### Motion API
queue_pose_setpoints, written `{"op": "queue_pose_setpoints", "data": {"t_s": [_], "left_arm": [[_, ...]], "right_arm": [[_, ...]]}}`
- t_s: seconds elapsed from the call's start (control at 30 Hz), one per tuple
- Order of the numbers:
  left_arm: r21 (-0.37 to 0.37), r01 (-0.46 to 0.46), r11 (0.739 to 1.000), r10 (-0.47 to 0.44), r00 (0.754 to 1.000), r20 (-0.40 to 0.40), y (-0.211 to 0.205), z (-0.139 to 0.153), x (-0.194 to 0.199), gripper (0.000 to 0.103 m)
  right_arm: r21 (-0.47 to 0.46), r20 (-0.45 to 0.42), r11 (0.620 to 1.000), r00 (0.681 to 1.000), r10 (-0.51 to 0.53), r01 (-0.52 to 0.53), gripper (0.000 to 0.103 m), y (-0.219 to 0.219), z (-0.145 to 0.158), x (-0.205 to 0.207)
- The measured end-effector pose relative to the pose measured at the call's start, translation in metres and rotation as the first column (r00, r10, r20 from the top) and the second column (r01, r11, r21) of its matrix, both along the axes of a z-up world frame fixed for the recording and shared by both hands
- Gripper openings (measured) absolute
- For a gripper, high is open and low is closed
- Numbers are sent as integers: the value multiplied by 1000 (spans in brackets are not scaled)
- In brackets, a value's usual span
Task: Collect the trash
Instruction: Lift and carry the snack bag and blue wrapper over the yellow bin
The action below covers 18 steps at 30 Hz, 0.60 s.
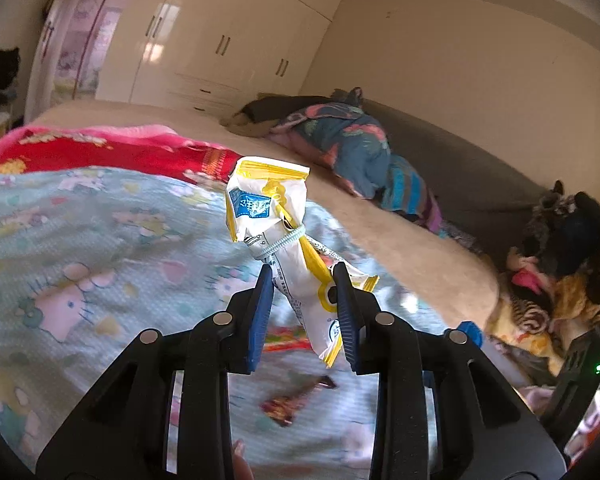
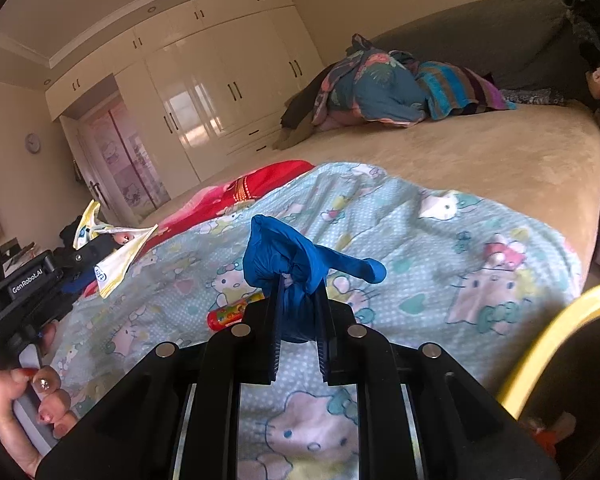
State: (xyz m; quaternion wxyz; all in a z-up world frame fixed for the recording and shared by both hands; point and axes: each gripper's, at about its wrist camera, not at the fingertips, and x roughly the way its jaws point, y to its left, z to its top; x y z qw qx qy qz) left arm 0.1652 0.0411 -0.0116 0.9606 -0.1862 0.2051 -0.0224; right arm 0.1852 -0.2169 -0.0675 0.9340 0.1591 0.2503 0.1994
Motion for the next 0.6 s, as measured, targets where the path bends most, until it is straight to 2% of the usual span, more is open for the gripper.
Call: {"op": "queue_pose_setpoints", "data": {"t_s": [0.07,0.3,0.6], "left_arm": [[-9,28,1000,-28,1000,2,-8,2,-3,24],[26,128,991,-128,992,16,-45,7,-16,24],[77,237,969,-239,971,18,-87,6,-29,24]], "right_arm": [[-4,8,1000,1000,-9,9,14,-9,5,-9],[-19,28,998,998,-57,57,14,-35,17,-29],[-19,17,989,989,-147,147,14,-76,18,-47]]}}
